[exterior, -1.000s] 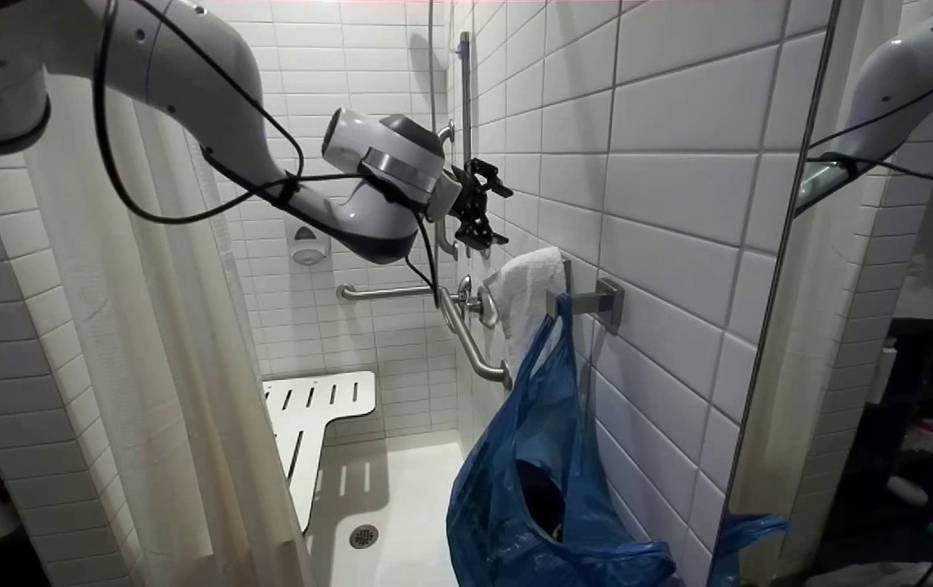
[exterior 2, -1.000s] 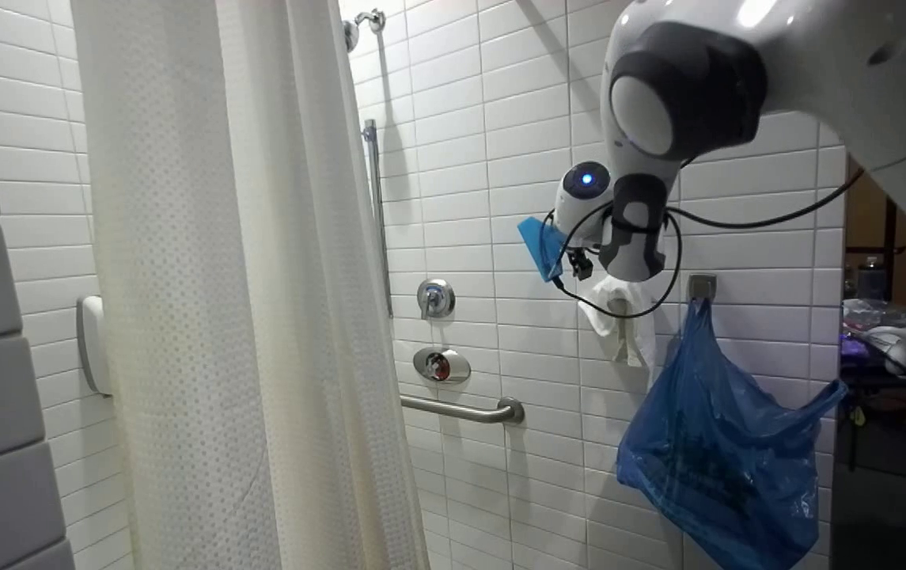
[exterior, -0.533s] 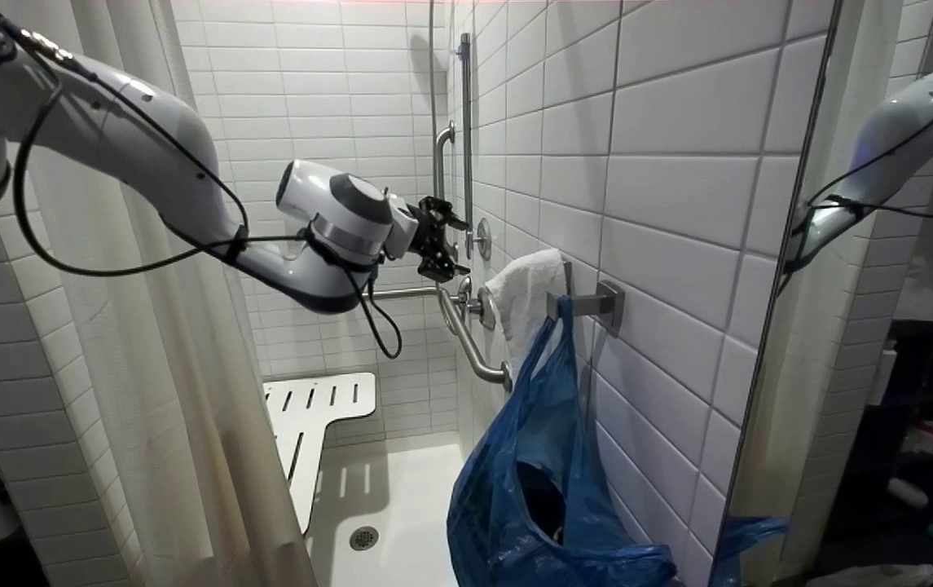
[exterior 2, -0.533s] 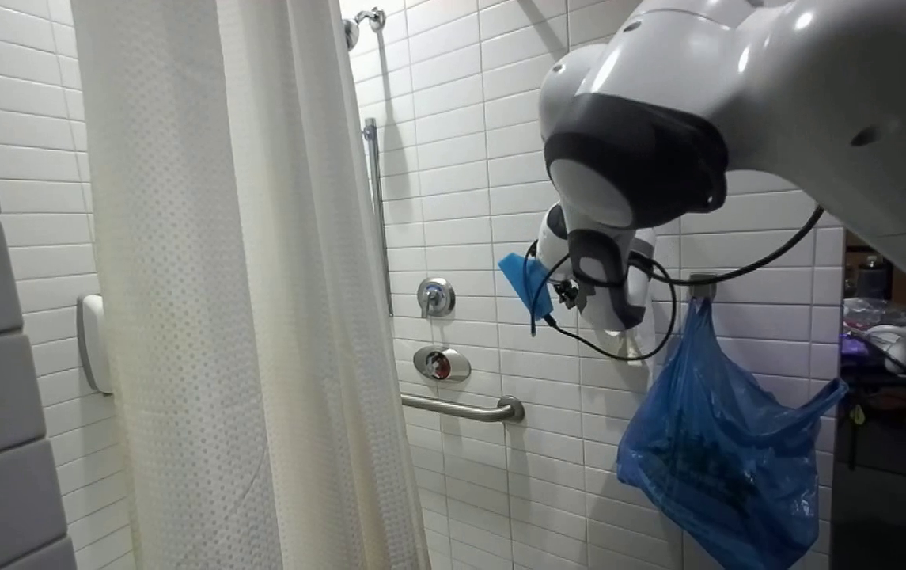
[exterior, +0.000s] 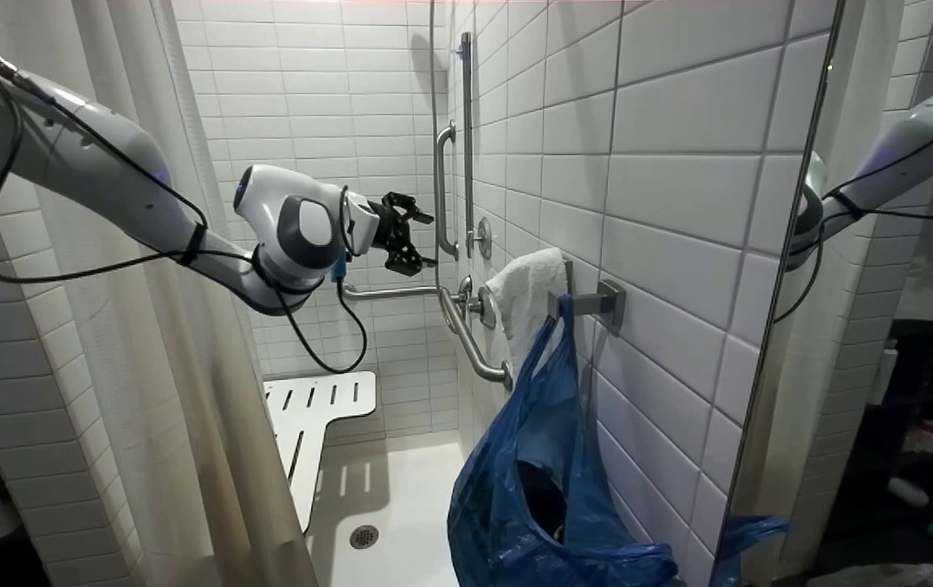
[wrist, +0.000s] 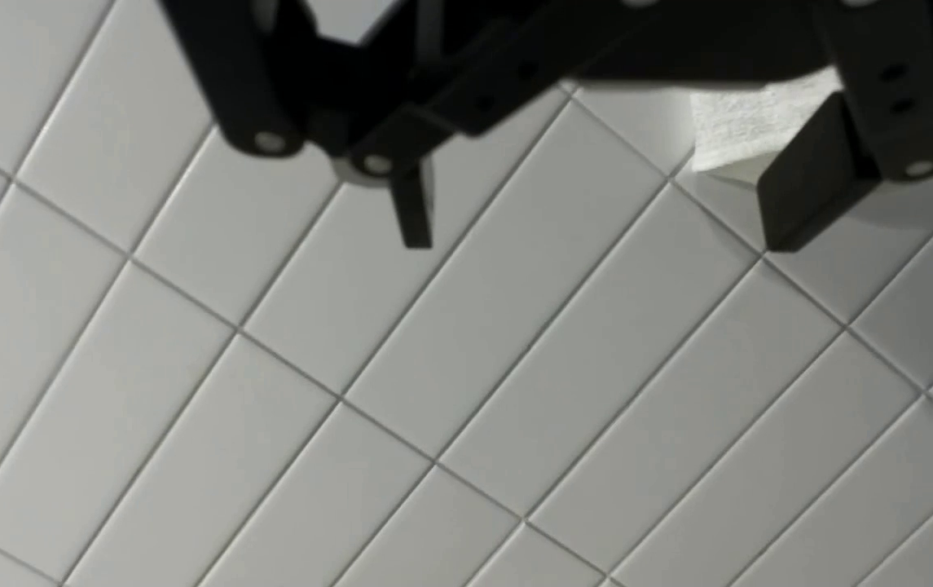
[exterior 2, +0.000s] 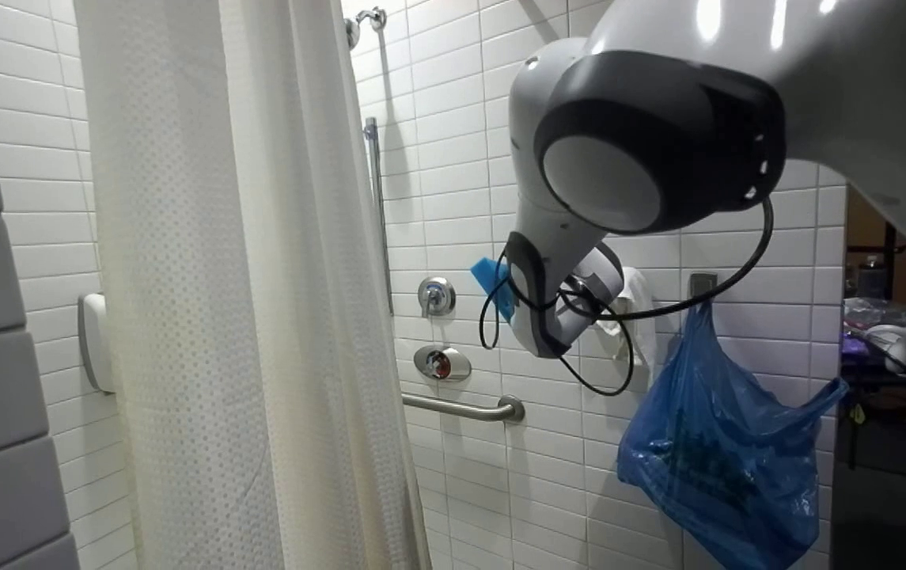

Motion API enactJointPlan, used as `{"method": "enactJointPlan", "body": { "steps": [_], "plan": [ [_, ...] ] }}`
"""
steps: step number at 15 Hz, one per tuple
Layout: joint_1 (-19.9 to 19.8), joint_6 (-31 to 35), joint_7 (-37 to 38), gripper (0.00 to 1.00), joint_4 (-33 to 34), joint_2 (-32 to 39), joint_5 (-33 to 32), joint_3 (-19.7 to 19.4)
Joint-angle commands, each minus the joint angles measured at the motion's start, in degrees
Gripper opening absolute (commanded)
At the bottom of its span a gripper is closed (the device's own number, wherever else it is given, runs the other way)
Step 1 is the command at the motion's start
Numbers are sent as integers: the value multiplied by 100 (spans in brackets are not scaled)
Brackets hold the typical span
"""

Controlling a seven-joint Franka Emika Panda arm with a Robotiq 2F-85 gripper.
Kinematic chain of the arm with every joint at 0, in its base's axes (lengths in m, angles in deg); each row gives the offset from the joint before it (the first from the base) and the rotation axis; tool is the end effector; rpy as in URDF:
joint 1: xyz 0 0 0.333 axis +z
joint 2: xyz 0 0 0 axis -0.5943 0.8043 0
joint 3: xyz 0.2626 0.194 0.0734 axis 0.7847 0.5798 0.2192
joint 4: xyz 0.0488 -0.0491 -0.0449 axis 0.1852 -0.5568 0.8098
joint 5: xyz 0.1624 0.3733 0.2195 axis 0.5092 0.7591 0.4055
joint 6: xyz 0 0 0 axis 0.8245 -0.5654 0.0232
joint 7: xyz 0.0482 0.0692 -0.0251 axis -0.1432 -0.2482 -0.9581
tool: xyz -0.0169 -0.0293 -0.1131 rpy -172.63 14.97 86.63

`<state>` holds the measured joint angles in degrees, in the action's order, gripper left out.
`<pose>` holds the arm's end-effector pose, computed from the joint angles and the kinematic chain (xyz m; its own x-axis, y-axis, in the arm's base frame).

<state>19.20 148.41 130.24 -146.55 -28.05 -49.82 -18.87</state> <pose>0.6504 -0.1554 0.3485 -0.4077 -0.7590 0.5076 -0.5656 -0.2265 -0.7930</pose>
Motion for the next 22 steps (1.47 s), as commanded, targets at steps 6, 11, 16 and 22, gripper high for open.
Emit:
{"method": "enactJointPlan", "body": {
  "steps": [6,11,16,22],
  "plan": [
    [-273,3,-356,100,-956,-705,920,884],
    [-661,1,-843,100,-1081,-472,2105,1250],
    [-592,2,-421,100,-996,676,3770,1083],
    [38,15,326,100,-768,2347,5185,798]
  ]
}}
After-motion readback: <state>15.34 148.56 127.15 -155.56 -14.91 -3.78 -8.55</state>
